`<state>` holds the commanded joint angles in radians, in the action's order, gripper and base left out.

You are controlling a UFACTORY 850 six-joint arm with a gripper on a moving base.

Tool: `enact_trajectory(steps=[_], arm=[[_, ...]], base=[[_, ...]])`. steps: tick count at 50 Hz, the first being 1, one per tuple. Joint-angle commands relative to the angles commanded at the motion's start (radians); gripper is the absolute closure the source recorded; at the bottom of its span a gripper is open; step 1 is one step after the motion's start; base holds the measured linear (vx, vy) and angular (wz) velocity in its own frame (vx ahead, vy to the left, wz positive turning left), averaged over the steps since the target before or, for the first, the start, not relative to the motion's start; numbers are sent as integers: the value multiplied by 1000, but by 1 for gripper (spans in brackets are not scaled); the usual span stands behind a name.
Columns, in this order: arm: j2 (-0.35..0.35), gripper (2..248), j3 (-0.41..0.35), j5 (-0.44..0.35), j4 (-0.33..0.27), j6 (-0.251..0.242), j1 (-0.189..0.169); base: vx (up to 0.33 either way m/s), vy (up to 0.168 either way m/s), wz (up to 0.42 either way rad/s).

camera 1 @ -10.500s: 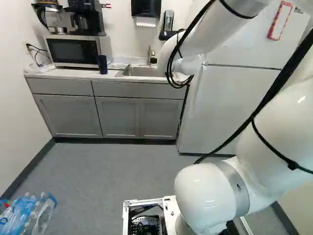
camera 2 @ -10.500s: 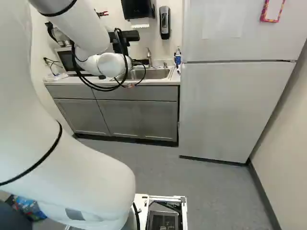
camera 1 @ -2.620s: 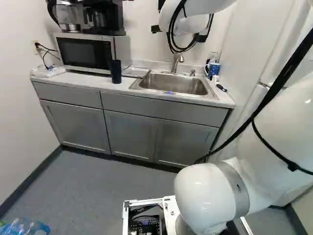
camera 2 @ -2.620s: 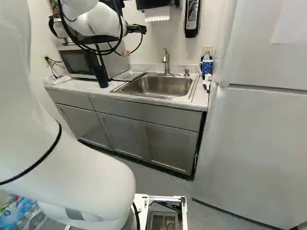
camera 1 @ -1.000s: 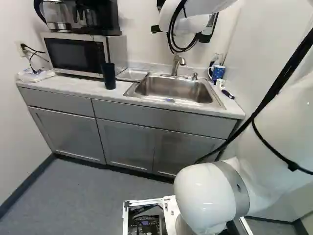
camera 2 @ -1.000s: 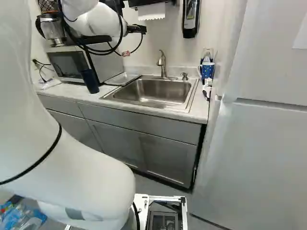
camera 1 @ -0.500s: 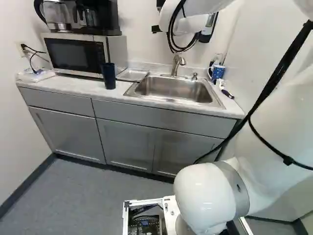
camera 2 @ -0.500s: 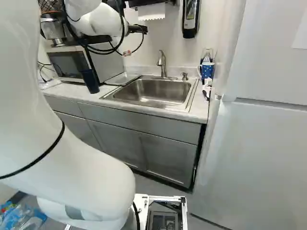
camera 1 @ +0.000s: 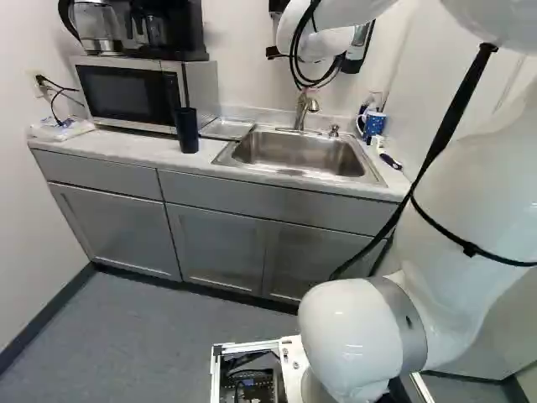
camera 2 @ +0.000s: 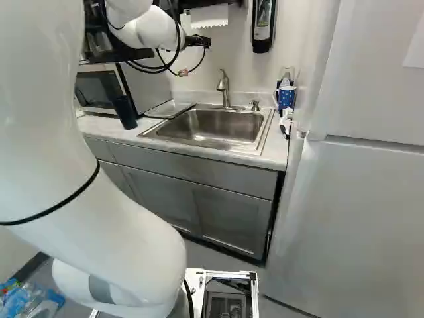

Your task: Rinse the cup and place it in the tray

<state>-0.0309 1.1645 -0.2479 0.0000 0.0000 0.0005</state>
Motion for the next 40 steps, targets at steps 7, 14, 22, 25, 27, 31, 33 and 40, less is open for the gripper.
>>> enact_trajectory(steps=[7,14,22,25,27,31,33,40], arm=[[27,3,26,22,0,0,-12],[52,3,52,44,0,0,-24],[82,3,82,71,0,0,-34],[93,3,93,82,0,0,-38],[100,3,101,89,0,0,-40],[115,3,116,106,0,0,-42],[123,3,124,115,0,0,-42],[151,3,153,146,0,0,-42]], base=[[0,0,0],[0,0,0],[0,0,0],[0,0,0],[0,0,0],[0,0,0],[0,0,0],[0,0,0]])
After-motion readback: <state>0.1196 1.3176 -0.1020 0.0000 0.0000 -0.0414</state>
